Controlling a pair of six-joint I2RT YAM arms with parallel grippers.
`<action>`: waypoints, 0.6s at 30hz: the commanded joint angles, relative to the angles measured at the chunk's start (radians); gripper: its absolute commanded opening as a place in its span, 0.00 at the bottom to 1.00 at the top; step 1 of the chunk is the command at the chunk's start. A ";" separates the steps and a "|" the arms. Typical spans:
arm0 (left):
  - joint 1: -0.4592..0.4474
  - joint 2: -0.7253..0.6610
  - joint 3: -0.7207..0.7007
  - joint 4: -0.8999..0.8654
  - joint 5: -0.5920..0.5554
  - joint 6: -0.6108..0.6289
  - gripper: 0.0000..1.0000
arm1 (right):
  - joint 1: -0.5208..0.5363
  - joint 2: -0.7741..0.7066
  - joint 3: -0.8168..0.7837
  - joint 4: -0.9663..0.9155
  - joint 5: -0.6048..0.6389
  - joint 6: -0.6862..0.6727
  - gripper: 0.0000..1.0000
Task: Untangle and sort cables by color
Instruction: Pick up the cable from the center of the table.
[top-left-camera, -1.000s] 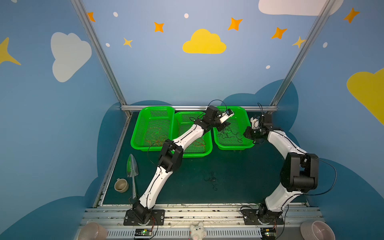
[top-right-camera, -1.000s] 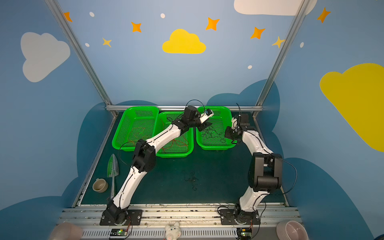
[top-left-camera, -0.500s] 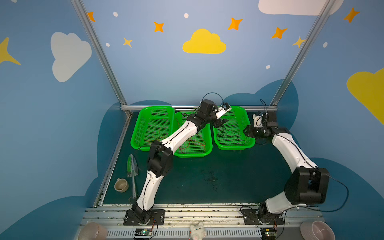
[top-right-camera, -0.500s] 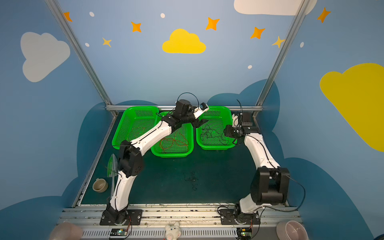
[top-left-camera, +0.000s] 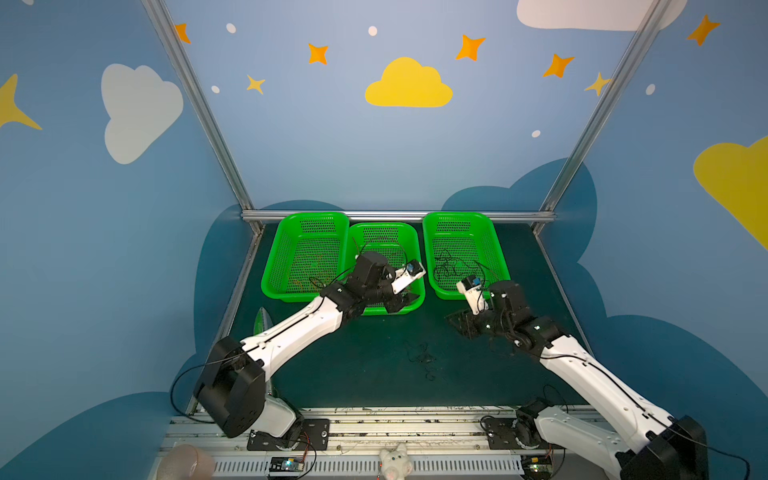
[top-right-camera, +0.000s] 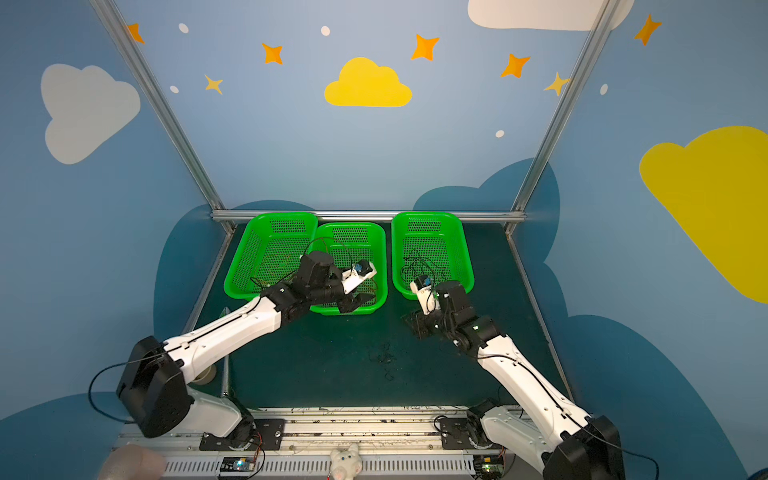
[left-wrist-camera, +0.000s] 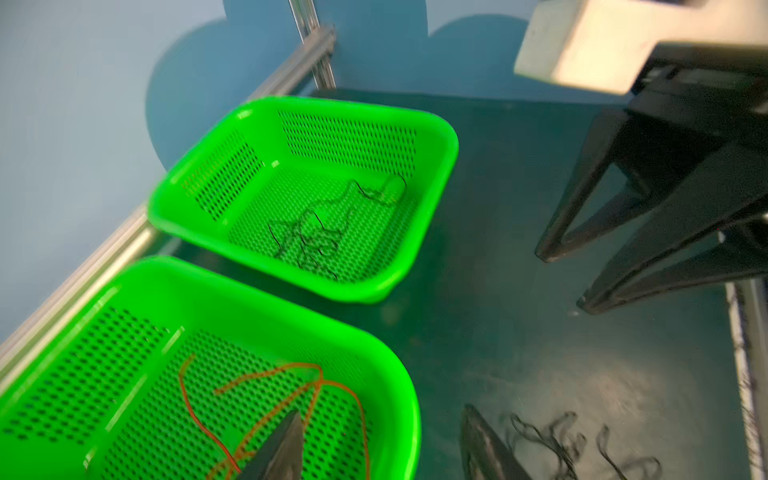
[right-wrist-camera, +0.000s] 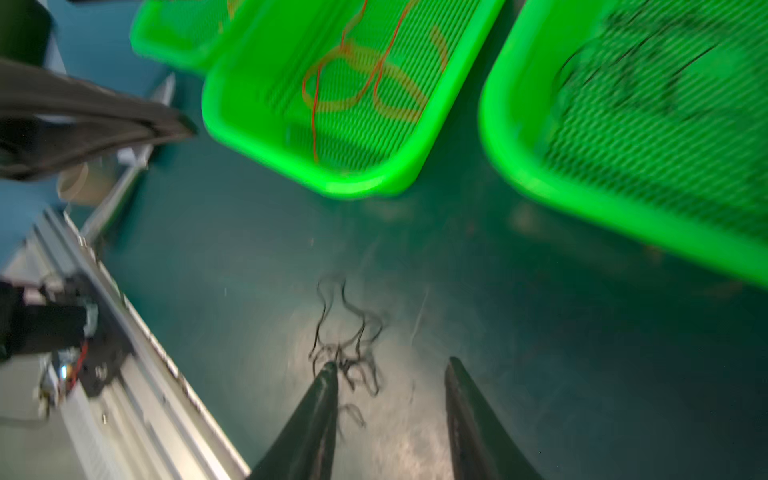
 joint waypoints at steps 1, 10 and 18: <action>-0.022 -0.069 -0.090 -0.007 -0.017 -0.134 0.57 | 0.067 0.043 -0.035 -0.009 0.037 0.036 0.42; -0.098 -0.046 -0.242 0.044 -0.035 -0.311 0.52 | 0.186 0.289 -0.065 0.019 0.023 0.103 0.41; -0.179 -0.029 -0.348 0.151 0.005 -0.260 0.50 | 0.253 0.460 0.042 -0.114 0.077 0.165 0.39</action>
